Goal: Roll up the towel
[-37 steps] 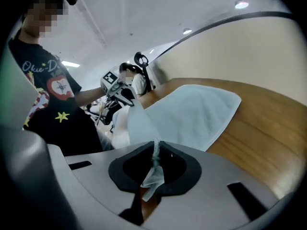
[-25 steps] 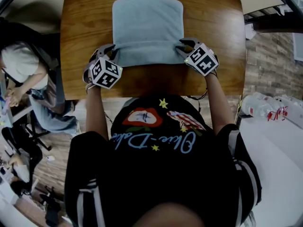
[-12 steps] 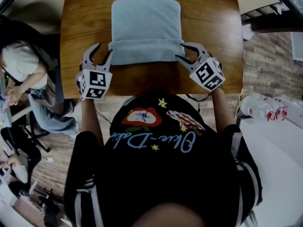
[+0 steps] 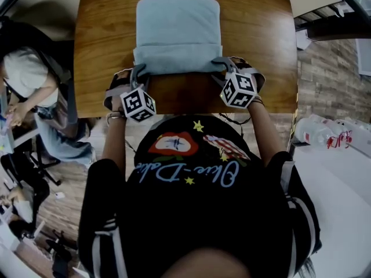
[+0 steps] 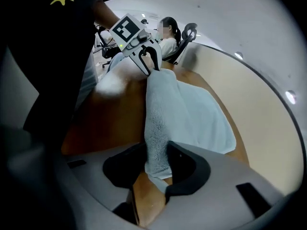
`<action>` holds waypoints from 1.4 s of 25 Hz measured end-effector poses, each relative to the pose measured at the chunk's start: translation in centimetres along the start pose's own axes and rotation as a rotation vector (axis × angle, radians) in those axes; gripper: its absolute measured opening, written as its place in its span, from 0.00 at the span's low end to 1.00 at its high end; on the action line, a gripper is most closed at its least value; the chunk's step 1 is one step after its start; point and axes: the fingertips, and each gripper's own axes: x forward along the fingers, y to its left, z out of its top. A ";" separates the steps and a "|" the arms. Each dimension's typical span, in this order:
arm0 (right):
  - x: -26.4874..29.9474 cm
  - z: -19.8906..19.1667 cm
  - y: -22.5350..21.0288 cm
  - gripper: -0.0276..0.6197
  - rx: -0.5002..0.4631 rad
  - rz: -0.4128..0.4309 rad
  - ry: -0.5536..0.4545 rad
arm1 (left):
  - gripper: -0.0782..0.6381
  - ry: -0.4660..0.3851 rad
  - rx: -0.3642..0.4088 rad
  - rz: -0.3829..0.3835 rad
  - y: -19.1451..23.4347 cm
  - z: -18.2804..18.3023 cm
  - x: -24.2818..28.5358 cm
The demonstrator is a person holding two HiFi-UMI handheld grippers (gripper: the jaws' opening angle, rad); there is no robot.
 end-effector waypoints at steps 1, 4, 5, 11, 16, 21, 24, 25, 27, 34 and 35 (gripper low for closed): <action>0.0 0.0 -0.1 0.21 0.006 0.004 -0.006 | 0.26 -0.002 -0.008 -0.004 0.1 0.0 0.0; -0.5 0.2 0.3 0.18 0.047 0.044 -0.039 | 0.23 -0.022 -0.054 -0.044 -0.2 -0.3 -0.8; -0.8 0.3 0.8 0.17 0.066 0.065 -0.053 | 0.23 -0.032 -0.062 -0.063 -0.5 -0.4 -1.2; -3.6 1.1 4.4 0.16 0.229 0.253 -0.133 | 0.22 -0.093 -0.141 -0.281 -3.5 -0.6 -4.6; -4.9 1.1 6.8 0.16 0.394 0.401 -0.199 | 0.22 -0.143 -0.178 -0.522 -5.4 -0.6 -7.5; -5.3 1.5 4.4 0.16 0.498 0.419 -0.275 | 0.22 -0.154 -0.236 -0.562 -3.1 -0.4 -6.9; -5.4 1.7 2.0 0.16 0.508 0.373 -0.290 | 0.22 -0.164 -0.235 -0.516 -1.0 0.1 -6.0; -5.4 1.8 1.2 0.16 0.504 0.355 -0.294 | 0.22 -0.168 -0.230 -0.490 -0.2 0.2 -5.6; -5.4 1.9 -0.3 0.16 0.494 0.312 -0.296 | 0.22 -0.172 -0.224 -0.441 1.2 0.3 -5.1; -3.2 1.2 -4.6 0.17 0.415 0.143 -0.199 | 0.22 -0.163 -0.246 -0.314 3.8 0.7 -2.0; -2.6 1.0 -4.9 0.18 0.397 0.121 -0.170 | 0.22 -0.152 -0.245 -0.293 3.9 0.6 -1.5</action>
